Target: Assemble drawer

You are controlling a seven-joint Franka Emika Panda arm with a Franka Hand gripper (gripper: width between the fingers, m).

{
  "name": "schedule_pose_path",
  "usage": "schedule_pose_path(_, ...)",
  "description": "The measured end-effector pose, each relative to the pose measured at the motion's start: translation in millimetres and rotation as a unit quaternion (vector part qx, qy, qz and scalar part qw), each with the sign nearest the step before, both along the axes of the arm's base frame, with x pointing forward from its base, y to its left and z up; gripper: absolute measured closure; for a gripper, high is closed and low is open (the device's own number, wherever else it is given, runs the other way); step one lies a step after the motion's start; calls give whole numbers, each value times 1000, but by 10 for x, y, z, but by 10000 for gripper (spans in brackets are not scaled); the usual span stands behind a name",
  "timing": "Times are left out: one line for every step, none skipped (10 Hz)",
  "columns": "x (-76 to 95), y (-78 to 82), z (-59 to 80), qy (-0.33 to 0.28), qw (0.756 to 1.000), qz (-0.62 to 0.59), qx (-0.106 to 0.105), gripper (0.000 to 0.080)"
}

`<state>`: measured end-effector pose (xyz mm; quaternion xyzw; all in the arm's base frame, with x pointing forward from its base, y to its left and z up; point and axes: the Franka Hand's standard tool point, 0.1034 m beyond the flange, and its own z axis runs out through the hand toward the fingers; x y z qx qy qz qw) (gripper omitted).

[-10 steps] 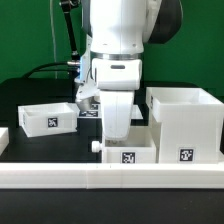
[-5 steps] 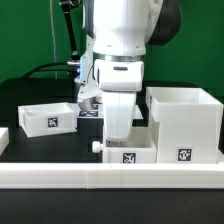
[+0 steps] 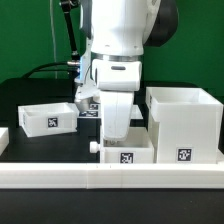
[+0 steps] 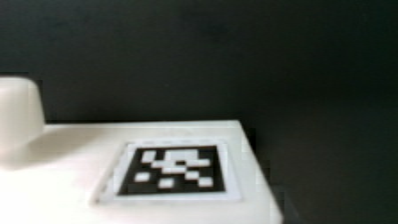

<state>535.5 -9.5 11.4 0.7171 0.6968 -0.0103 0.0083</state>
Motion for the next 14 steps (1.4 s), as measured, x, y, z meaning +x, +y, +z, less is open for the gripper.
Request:
schedule_pose_path(14, 28, 55, 3, 1000, 4, -1, 757)
schedule_pose_path(25, 49, 81, 3, 1000, 5, -1, 757)
schedule_pose_path(24, 48, 80, 3, 1000, 4, -2, 757)
schedule_pose_path(26, 49, 83, 2, 1000, 3, -2, 757)
schedule_pose_path(24, 49, 79, 3, 1000, 3, -2, 757)
schedule_pose_path(3, 46, 43, 6, 1000, 2, -1, 757)
schedule_pose_path(-25, 44, -5, 10, 1000, 2, -1, 757)
schedule_pose_path(-27, 47, -19, 5, 1000, 2, 0, 757)
schedule_pose_path(-26, 47, -22, 3, 1000, 0, 1, 757)
schedule_pose_path(-25, 46, -20, 2, 1000, -2, 0, 757)
schedule_pose_path(-20, 46, -17, 2, 1000, -3, 0, 757)
schedule_pose_path(-19, 47, -17, 2, 1000, -5, 0, 757)
schedule_pose_path(-19, 45, -17, 2, 1000, -6, 0, 757)
schedule_pose_path(-20, 41, -18, 2, 1000, -7, 0, 757)
